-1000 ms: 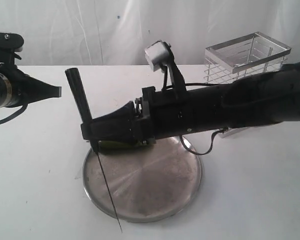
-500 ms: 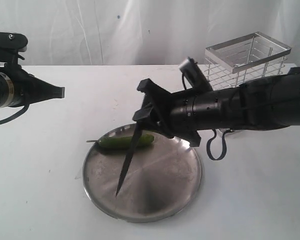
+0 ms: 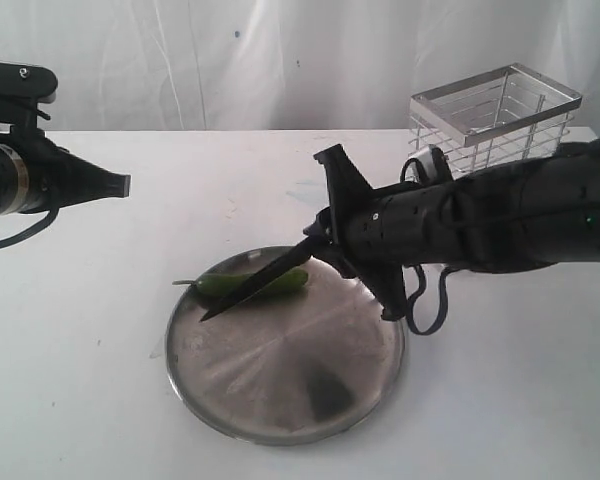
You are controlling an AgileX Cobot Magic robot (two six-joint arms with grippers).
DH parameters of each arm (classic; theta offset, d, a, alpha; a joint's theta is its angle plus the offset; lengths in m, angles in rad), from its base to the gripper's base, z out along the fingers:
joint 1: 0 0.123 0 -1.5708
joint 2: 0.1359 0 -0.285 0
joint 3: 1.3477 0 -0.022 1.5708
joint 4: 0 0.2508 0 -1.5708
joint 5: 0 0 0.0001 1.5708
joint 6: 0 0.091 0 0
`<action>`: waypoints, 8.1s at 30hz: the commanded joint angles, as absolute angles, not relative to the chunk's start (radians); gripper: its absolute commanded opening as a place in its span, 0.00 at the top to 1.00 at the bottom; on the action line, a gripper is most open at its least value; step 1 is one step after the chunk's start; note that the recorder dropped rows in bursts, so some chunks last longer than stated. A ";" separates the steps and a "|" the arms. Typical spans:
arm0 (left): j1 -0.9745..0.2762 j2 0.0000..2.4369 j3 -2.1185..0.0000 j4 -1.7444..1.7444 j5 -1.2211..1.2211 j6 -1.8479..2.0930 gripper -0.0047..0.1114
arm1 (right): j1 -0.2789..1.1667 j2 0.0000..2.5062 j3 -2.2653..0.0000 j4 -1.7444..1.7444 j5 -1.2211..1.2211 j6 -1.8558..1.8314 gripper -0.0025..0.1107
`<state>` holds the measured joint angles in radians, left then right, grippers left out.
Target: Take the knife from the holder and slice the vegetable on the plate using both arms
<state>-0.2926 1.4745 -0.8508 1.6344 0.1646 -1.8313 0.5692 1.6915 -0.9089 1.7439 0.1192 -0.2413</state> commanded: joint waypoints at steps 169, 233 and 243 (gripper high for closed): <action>-0.291 1.617 -0.931 1.696 0.151 -1.884 0.96 | 0.568 2.057 -1.337 -0.098 0.663 -1.153 0.64; -0.159 1.929 -1.048 0.929 -1.093 -1.267 0.96 | 0.279 1.926 -0.904 1.525 1.221 -0.803 0.98; -0.055 2.109 -1.048 0.954 -1.221 -1.364 0.96 | 0.279 1.981 -0.904 1.462 1.070 -0.795 0.98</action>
<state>-0.0550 2.1124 -1.0447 0.9436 -1.2036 -1.3822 0.2819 1.9762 -0.9077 1.4628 1.0737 -0.7781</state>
